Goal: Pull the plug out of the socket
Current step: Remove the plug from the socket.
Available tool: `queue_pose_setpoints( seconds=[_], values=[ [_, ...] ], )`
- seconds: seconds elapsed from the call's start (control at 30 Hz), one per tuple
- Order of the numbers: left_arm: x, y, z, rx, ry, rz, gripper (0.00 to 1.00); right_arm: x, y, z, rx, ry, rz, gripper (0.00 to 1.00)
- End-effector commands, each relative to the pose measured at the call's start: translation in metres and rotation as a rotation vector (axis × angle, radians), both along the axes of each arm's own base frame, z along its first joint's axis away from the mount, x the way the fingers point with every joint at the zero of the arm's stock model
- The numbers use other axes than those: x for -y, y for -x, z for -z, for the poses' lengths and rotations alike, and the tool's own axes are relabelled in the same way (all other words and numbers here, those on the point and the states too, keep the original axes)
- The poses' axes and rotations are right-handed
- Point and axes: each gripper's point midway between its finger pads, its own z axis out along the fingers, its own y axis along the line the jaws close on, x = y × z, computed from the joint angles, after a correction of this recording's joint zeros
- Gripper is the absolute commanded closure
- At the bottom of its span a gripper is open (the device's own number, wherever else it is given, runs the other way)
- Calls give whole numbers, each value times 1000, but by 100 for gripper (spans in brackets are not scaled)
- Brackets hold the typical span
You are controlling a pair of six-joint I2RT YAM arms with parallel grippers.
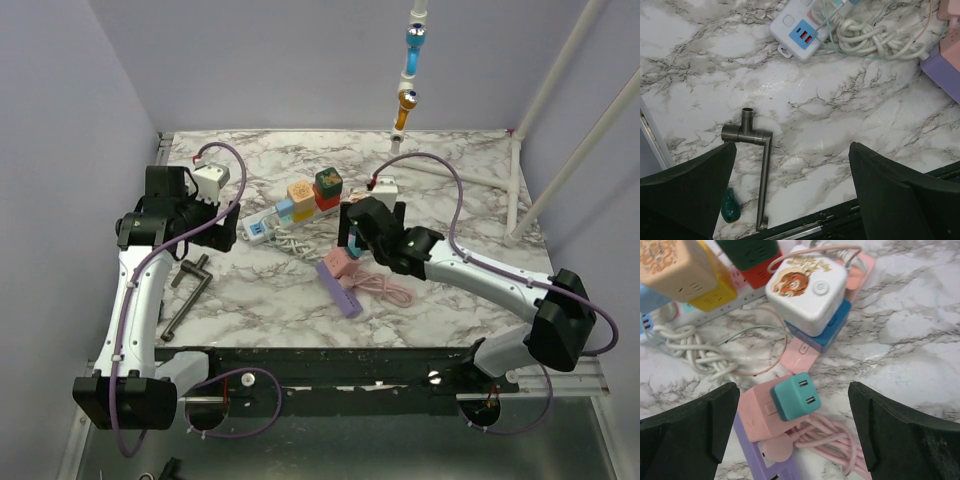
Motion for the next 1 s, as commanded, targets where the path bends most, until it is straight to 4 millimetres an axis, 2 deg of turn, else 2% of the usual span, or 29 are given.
queue_pose_setpoints(
  seconds=[0.0, 0.23, 0.4, 0.6, 0.7, 0.8, 0.97],
  values=[
    [10, 1, 5, 21, -24, 45, 1, -28, 7, 19, -60, -20, -94, 0],
    [19, 5, 10, 18, -58, 96, 2, -36, 9, 43, -109, -92, -93, 0],
    [23, 9, 9, 23, -76, 120, 2, -28, 27, 56, -167, -148, -73, 0],
    [30, 24, 9, 52, -126, 219, 1, -16, 49, 64, -192, -226, -82, 0],
    [37, 32, 7, 58, -134, 270, 2, -22, 50, 67, -195, -241, -103, 0],
    [41, 40, 3, 61, -143, 301, 1, -36, 47, 58, -183, -285, -135, 0],
    [42, 43, -5, 82, -135, 291, 2, -49, 46, 58, -175, -292, -142, 0]
  ],
)
